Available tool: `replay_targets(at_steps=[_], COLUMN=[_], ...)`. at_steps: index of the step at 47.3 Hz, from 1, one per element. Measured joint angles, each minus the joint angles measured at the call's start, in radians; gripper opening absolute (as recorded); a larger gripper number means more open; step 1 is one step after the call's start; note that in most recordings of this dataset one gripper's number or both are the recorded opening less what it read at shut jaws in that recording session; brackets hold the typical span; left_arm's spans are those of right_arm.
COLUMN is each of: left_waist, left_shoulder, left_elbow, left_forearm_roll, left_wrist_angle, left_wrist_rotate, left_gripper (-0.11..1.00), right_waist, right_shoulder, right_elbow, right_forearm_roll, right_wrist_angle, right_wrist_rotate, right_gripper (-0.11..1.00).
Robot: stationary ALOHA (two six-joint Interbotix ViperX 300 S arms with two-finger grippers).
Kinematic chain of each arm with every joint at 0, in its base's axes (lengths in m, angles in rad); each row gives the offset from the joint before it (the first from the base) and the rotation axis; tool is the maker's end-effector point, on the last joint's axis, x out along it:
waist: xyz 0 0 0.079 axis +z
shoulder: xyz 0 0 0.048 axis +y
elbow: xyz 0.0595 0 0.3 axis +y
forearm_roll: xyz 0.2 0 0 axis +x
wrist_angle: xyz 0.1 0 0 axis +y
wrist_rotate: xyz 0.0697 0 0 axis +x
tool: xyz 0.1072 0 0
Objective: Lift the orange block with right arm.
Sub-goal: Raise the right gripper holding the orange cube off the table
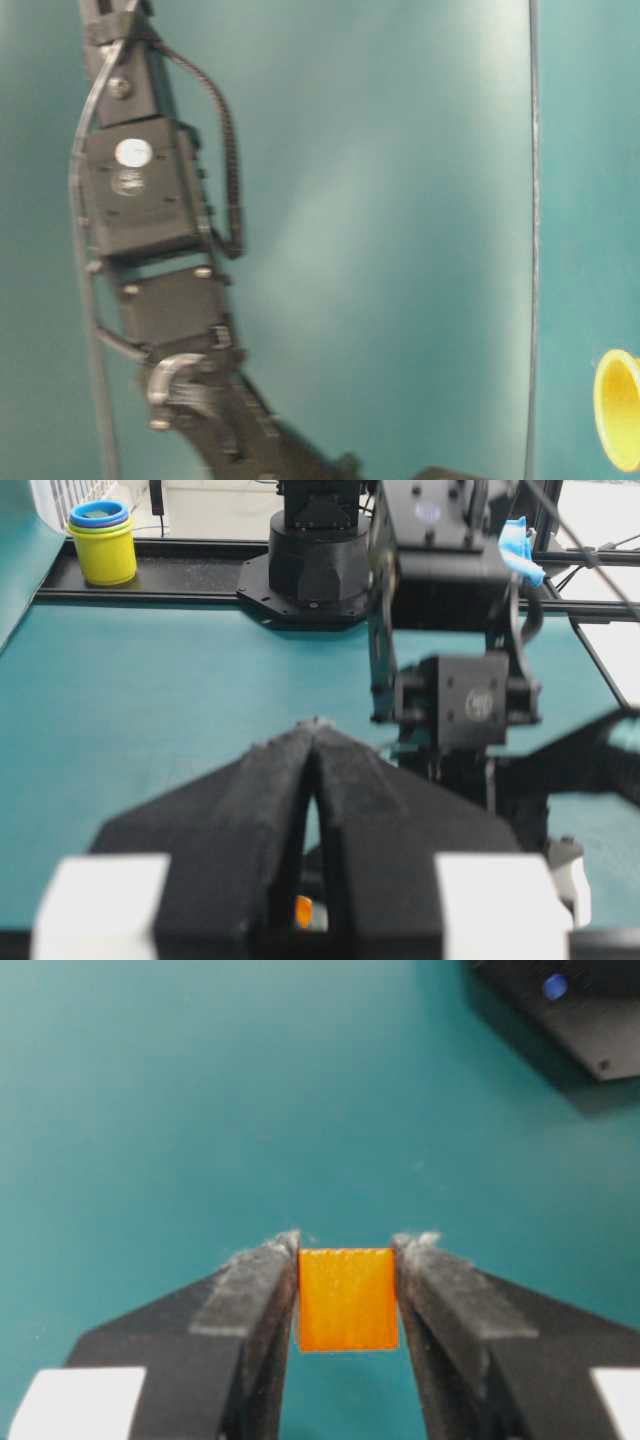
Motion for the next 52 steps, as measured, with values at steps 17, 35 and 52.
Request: replay_targets(at_steps=[17, 35, 52], left_waist=[0.002, 0.002, 0.002], left_shoulder=[0.000, 0.000, 0.000], left_elbow=[0.002, -0.002, -0.006], left_forearm_roll=[0.000, 0.000, 0.002], left_wrist_angle=[0.000, 0.000, 0.000], left_wrist_rotate=[0.000, 0.000, 0.000], left_gripper=[0.00, 0.00, 0.00], right_waist=[0.000, 0.005, 0.008], right_shoulder=[-0.044, -0.044, -0.046], right_elbow=[-0.020, -0.063, -0.083], right_forearm_roll=[0.000, -0.002, -0.003], right_wrist_angle=[0.061, 0.077, 0.104], right_wrist_rotate=[0.000, 0.000, -0.002], right_gripper=[0.40, 0.40, 0.40])
